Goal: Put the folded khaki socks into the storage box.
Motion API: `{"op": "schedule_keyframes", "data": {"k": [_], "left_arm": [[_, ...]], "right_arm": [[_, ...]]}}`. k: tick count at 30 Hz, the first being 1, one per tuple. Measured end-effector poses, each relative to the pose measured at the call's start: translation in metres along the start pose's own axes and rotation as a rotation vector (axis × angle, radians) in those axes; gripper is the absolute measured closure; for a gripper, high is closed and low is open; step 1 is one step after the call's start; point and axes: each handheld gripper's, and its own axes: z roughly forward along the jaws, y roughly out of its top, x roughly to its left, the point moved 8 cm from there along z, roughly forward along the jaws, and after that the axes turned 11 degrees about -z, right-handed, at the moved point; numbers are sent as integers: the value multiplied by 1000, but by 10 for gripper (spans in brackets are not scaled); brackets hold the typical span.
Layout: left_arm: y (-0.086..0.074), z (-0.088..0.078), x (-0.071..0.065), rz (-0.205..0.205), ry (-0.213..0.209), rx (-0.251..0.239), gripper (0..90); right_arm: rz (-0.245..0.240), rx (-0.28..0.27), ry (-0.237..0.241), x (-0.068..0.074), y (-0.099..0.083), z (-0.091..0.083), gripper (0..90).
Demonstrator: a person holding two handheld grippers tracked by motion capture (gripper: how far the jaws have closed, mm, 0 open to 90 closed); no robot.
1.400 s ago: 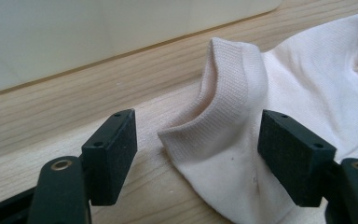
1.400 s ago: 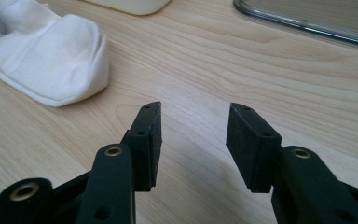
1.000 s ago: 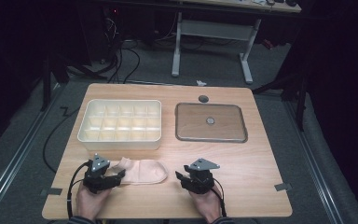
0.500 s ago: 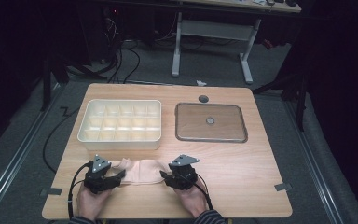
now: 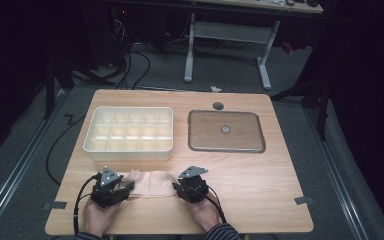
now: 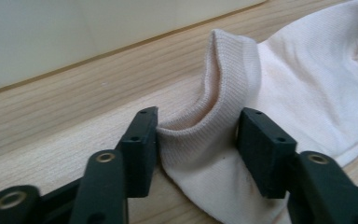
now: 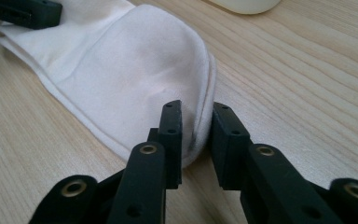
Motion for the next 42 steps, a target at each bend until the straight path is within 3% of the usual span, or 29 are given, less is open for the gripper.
{"op": "schedule_keyframes", "data": {"k": [4,6,10,17,25,32,42], "left_arm": [[0,0,-3,9,-25,13,619],[0,0,-5,10,-42,24,709],[1,0,-6,-9,-80,38,770],[2,-1,-6,-14,-79,42,792],[14,-11,-16,-17,-134,15,795],[24,-13,-27,2,-159,8,796],[30,-1,-53,30,-207,28,797]], "right_arm": [[-8,-3,17,1,0,0,810],[-7,-5,23,1,0,0,827],[-10,-6,15,1,0,-1,860],[-10,-42,0,1,2,-3,865],[12,-82,-6,-6,6,-18,866],[20,-89,-20,-13,3,-30,866],[52,-97,-59,-30,-9,-47,866]]}}
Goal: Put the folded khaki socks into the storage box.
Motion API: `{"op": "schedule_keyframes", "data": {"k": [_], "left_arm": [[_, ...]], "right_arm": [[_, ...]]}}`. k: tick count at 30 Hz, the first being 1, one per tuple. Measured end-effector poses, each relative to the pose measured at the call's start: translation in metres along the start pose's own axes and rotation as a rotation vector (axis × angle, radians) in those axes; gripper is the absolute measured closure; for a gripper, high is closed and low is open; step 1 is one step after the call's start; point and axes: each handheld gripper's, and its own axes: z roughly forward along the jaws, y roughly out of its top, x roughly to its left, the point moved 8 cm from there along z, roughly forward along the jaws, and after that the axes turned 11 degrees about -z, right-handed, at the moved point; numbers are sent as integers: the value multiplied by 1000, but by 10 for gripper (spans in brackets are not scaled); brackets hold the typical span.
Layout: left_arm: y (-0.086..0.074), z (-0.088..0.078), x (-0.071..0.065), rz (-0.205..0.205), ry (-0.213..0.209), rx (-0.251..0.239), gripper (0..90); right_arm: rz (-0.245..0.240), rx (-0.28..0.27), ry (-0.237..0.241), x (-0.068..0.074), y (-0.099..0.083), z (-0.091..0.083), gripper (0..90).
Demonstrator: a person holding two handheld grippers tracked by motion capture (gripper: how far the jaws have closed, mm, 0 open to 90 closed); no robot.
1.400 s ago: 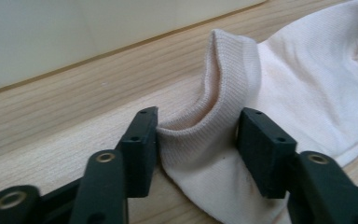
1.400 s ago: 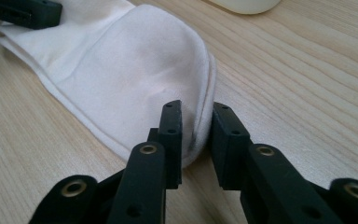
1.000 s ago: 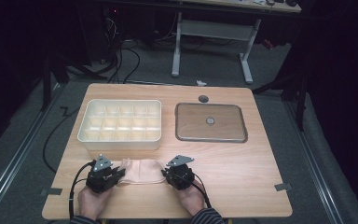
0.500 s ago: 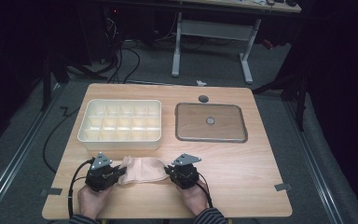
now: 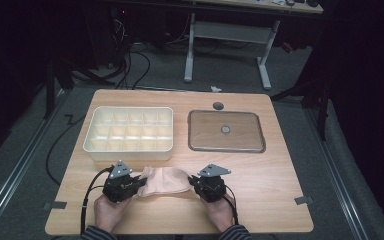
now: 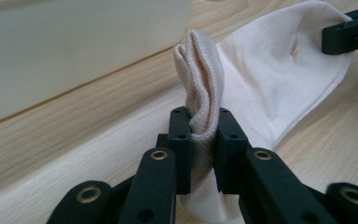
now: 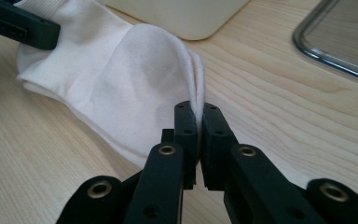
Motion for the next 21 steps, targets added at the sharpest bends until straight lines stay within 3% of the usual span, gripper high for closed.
{"op": "schedule_keyframes", "data": {"k": [8,21], "left_arm": [[8,14,-15,-3,-43,3,796],[14,32,-32,14,-50,9,796]], "right_arm": [[9,-10,-44,-15,-10,-16,866],[46,1,-77,-36,-27,-26,865]]}}
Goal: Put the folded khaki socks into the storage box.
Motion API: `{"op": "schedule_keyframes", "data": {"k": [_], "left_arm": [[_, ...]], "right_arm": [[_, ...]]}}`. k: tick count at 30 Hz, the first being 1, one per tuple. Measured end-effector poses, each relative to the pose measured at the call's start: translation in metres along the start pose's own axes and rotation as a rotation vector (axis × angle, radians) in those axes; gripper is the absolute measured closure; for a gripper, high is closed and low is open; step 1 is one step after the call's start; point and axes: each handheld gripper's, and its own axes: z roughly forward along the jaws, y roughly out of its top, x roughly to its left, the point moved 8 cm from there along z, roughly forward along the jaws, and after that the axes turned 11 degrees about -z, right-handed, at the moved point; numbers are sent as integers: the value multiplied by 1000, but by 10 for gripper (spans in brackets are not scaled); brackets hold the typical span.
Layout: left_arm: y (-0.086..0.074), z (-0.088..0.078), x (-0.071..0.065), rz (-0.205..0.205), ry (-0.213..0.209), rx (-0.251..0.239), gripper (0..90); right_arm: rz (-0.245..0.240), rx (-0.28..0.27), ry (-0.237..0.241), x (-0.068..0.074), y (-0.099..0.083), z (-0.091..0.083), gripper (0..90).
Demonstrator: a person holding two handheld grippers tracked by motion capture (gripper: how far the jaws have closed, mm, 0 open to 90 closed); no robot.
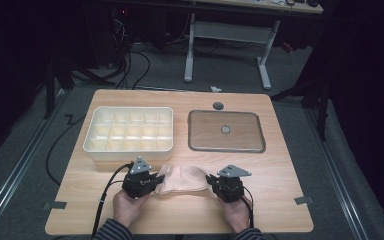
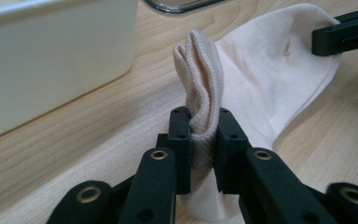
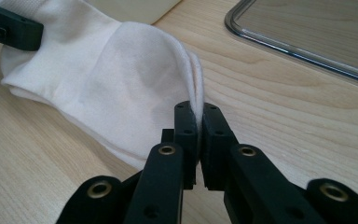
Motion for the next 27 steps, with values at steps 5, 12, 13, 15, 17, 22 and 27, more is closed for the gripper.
{"op": "schedule_keyframes", "data": {"k": [5,12,13,15,17,22,27], "left_arm": [[0,6,-2,12,35,0,794],[-6,17,1,6,50,16,788],[-6,17,1,6,50,16,787],[-6,18,2,11,60,14,783],[-6,20,4,13,78,15,776],[-8,22,7,26,118,13,692],[-10,18,15,8,155,0,530]], "right_arm": [[15,-4,1,-4,-5,0,865],[20,36,-4,-6,-14,6,864],[19,37,-5,-6,-15,8,863],[17,43,-9,-5,-17,11,863],[14,53,-12,-5,-18,13,862],[18,62,-24,-4,-21,16,846],[22,67,-48,-6,-21,17,748]]}}
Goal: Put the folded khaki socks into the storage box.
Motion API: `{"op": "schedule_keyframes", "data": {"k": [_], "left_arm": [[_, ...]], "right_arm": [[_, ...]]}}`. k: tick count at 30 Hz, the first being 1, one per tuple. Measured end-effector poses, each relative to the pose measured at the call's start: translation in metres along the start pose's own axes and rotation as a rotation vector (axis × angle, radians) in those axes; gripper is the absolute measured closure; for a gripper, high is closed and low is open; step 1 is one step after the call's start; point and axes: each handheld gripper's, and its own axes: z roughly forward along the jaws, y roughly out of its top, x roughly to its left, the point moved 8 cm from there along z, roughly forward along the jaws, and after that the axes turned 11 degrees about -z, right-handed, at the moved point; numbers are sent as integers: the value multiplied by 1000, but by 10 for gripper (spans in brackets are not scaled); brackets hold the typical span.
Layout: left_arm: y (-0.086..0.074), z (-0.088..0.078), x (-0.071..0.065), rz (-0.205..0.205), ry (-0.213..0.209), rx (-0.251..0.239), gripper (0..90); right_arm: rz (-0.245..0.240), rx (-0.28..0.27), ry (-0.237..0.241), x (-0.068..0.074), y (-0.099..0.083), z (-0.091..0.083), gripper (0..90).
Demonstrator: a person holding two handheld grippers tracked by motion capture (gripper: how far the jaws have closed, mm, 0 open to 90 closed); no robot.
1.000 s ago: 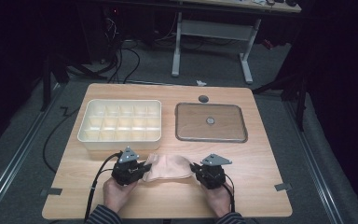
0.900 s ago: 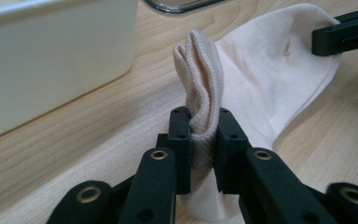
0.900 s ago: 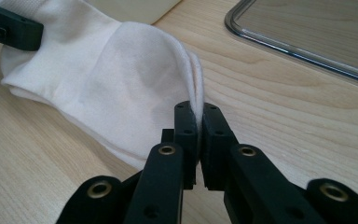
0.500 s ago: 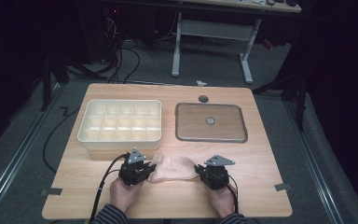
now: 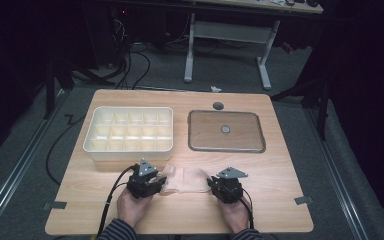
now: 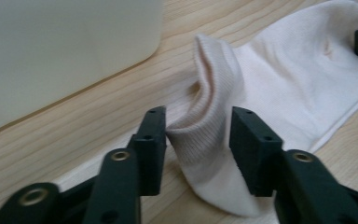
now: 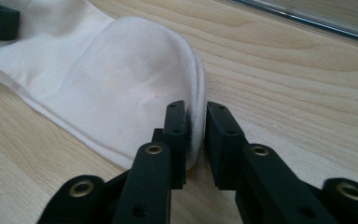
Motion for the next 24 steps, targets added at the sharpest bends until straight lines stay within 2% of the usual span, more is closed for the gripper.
{"op": "schedule_keyframes", "data": {"k": [2,4,6,10,11,13,24], "left_arm": [[-1,0,2,3,13,-5,489],[-3,0,5,0,26,-6,457],[-5,2,7,18,49,5,426],[-6,4,8,19,39,-18,395],[-6,5,9,8,32,-32,395],[-6,4,11,3,33,-31,388],[-7,4,10,3,24,-27,355]], "right_arm": [[1,2,-11,0,0,0,719],[-5,6,-33,-3,-1,0,653],[-5,8,-47,-5,-1,1,617],[-14,7,-67,-7,-1,2,574],[-14,7,-67,-7,-1,2,574],[-14,5,-69,-7,-1,2,558],[48,-3,-54,-12,-4,0,492]]}}
